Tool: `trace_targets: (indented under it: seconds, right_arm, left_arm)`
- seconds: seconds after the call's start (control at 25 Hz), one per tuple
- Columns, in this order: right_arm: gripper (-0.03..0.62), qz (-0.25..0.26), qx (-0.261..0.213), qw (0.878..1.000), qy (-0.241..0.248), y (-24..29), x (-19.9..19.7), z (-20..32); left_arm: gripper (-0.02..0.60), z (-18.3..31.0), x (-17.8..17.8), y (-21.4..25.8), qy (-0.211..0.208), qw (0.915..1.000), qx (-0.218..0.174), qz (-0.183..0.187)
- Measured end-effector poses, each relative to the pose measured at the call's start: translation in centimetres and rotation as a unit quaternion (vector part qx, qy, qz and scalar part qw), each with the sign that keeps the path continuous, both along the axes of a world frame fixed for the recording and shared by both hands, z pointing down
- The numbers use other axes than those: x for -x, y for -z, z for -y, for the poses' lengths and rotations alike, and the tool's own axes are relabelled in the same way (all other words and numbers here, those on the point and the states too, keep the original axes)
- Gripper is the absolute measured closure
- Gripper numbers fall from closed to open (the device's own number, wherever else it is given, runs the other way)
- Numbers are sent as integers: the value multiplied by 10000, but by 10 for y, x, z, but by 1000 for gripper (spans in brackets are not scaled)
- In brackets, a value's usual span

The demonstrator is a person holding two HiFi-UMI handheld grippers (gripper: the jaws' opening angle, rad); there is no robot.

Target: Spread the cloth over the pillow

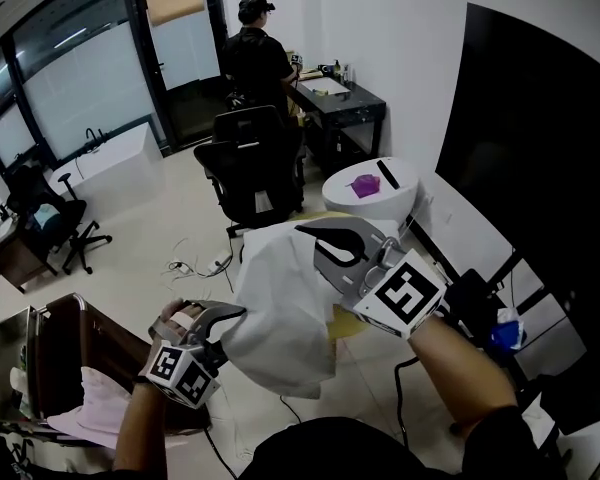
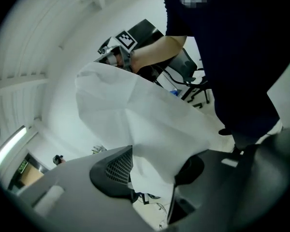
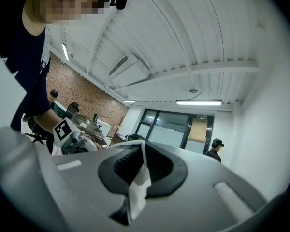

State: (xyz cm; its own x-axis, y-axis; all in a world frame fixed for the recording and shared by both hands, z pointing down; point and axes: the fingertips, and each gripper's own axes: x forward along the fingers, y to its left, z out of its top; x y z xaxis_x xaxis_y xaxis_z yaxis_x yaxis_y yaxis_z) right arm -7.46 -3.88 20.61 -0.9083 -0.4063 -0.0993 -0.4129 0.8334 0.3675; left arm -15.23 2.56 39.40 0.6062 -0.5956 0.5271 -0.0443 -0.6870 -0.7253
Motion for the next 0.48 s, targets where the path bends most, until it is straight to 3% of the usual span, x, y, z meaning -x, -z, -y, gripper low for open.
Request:
trace_targets:
  seconds: [0.2, 0.48]
  right_arm:
    - [586, 193, 54, 9998, -30, 9, -6, 1]
    - [586, 275, 73, 9996, 1, 14, -4, 0]
  left_arm:
    - [323, -13, 36, -22, -47, 9964, 557, 641]
    - [270, -22, 51, -56, 73, 9888, 1076, 1030]
